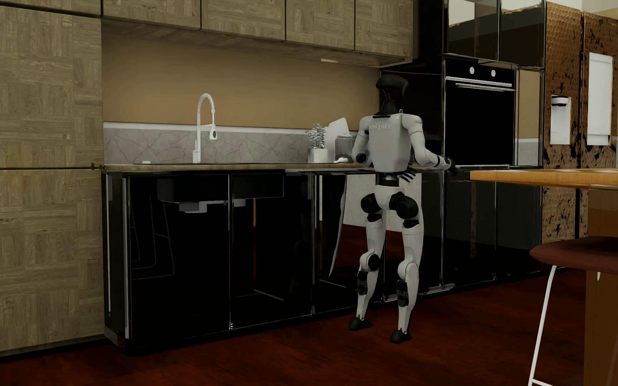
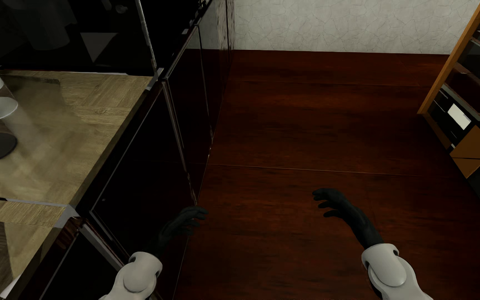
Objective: Extend upward
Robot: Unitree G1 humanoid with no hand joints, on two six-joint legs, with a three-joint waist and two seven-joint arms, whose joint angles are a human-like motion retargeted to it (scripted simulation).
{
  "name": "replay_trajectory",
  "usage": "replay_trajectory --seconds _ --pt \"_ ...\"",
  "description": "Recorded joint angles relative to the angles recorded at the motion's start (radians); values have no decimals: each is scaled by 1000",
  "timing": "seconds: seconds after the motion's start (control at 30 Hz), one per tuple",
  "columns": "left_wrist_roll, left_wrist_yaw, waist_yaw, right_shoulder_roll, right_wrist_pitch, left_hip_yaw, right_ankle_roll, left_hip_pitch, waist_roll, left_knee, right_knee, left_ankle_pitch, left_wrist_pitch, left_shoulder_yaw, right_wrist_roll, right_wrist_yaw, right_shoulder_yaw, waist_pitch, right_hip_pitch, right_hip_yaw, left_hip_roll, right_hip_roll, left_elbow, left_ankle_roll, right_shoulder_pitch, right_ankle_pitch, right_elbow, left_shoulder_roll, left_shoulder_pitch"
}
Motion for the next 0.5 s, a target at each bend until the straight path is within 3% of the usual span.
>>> replay_trajectory --seconds 0.17,0.3,0.5 --pt "0 0 -22 -49 0 0 0 -39 -2 26 -12 -26 0 95 0 0 -103 -30 -23 0 -7 -14 -164 0 -61 33 -117 39 -66" --pt "0 0 -23 -84 0 0 0 -41 -5 24 -10 -24 0 236 0 0 -235 -33 -26 0 -11 -17 -279 0 -143 32 -203 73 -137" --pt "0 0 -21 -173 0 0 0 -45 -1 24 -10 -16 0 374 0 0 -379 -35 -32 0 -14 -19 -356 0 -322 33 -220 128 -295"
